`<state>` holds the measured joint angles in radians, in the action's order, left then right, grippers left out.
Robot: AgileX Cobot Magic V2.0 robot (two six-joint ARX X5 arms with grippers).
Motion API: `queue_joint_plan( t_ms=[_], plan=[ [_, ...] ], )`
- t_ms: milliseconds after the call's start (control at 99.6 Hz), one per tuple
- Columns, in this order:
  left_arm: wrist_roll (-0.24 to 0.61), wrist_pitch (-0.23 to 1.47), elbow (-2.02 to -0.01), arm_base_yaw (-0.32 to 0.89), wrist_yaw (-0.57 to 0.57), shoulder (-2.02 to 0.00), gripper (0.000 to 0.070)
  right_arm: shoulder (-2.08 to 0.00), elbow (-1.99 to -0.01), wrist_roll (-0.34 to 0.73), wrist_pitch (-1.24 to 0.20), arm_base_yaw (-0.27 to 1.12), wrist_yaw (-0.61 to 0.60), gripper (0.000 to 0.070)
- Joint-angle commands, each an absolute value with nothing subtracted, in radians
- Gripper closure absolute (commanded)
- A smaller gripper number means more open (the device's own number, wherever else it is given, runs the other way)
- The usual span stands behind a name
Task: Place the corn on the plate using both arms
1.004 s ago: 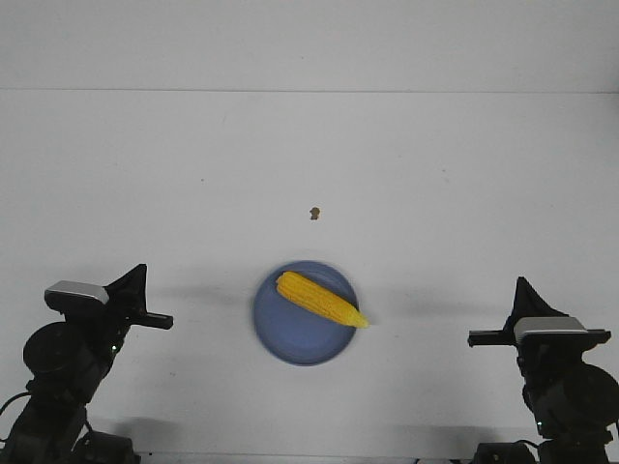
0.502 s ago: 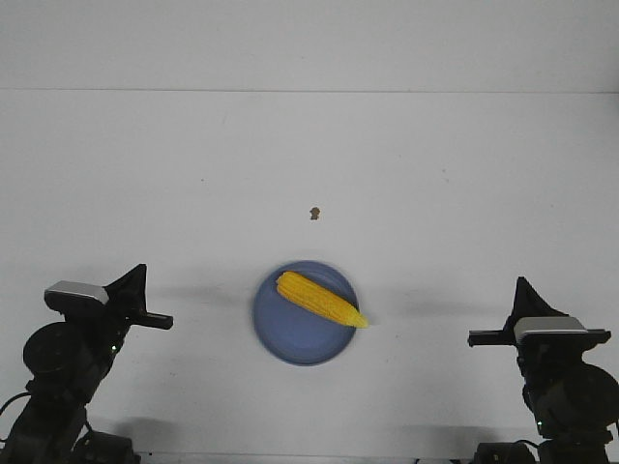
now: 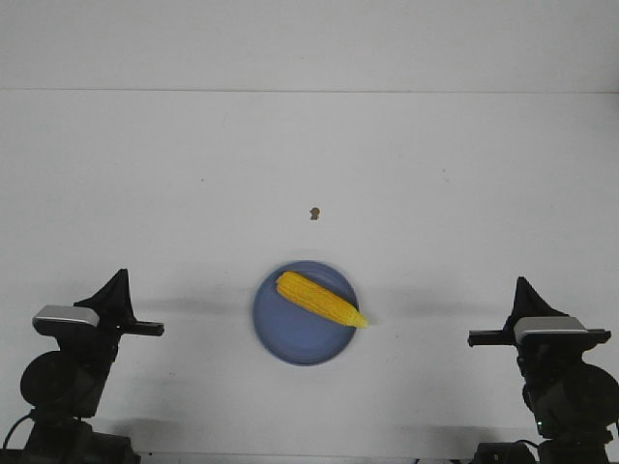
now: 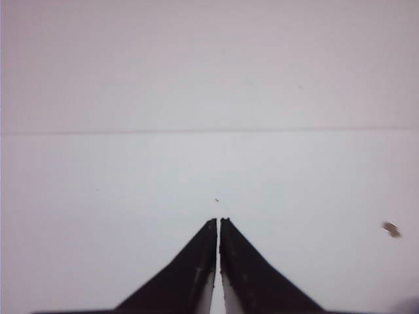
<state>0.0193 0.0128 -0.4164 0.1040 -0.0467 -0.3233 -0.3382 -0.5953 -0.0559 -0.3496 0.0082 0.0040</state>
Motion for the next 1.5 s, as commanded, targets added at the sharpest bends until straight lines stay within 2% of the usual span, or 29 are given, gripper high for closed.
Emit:
queue_joint_plan(
  t_ms=[0, 331, 472, 753, 1485],
  plan=[
    [0.012, -0.031, -0.365, 0.091, -0.049, -0.277, 0.0688, -0.341, -0.601, -0.052, -0.337, 0.009, 0.007, 0.07],
    [0.042, -0.058, -0.12, 0.038, -0.049, 0.002, 0.0688, -0.341, -0.601, -0.052, -0.337, 0.009, 0.007, 0.07],
    [0.043, -0.057, -0.09, 0.038, -0.049, -0.003, 0.0688, -0.341, -0.601, -0.052, -0.337, 0.009, 0.007, 0.07],
    [0.065, -0.172, -0.014, 0.038, -0.049, -0.003, 0.0688, -0.341, -0.601, -0.052, -0.337, 0.009, 0.007, 0.07],
    [0.08, -0.174, -0.014, 0.039, -0.049, -0.003, 0.0688, -0.341, -0.601, -0.052, -0.337, 0.009, 0.007, 0.07]
  ],
)
